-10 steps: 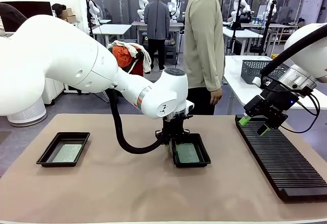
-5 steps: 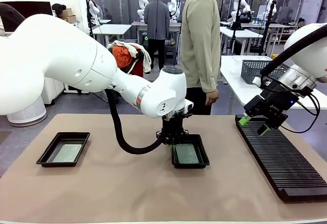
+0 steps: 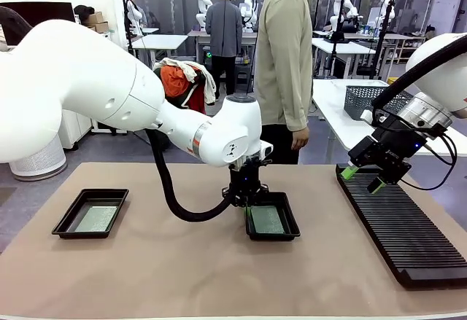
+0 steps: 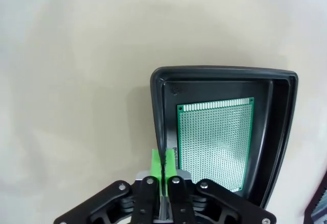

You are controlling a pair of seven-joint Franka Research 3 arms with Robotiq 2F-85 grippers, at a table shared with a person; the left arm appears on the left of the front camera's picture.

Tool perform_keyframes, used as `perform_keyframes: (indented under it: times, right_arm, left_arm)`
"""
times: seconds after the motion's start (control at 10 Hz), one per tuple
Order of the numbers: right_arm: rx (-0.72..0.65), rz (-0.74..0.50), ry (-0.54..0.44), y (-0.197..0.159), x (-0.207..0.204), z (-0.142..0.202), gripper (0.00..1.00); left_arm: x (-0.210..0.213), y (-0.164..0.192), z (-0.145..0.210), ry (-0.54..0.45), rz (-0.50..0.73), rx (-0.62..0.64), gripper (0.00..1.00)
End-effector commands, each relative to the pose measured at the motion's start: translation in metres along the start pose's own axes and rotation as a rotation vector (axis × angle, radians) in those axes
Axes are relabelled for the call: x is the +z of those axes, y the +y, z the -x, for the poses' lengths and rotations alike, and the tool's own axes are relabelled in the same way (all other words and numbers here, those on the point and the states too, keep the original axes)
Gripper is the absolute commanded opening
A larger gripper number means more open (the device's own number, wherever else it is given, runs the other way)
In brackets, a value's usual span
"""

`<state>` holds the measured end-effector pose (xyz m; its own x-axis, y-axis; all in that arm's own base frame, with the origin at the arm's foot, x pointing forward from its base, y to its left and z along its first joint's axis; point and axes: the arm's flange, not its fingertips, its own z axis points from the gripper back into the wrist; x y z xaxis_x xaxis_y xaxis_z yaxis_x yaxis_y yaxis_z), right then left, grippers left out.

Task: Inspect and transfer BCBs to ESD trays.
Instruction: Pick up the ESD tray and place it on the left side of the table.

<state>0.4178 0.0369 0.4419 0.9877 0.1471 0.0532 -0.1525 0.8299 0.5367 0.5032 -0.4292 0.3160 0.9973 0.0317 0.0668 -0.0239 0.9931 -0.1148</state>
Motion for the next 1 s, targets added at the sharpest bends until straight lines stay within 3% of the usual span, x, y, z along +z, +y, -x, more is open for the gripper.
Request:
perform_keyframes:
  times: [0.0,0.9]
  right_arm:
    - [-0.021,0.001,-0.014,0.002,-0.001,0.000,1.00]
    - [-0.021,0.001,-0.014,0.002,-0.001,0.000,1.00]
  left_arm:
    - [0.011,0.024,0.007,0.025,0.094,-0.017,0.00]
    - [0.042,0.094,0.004,0.004,0.307,-0.115,0.00]
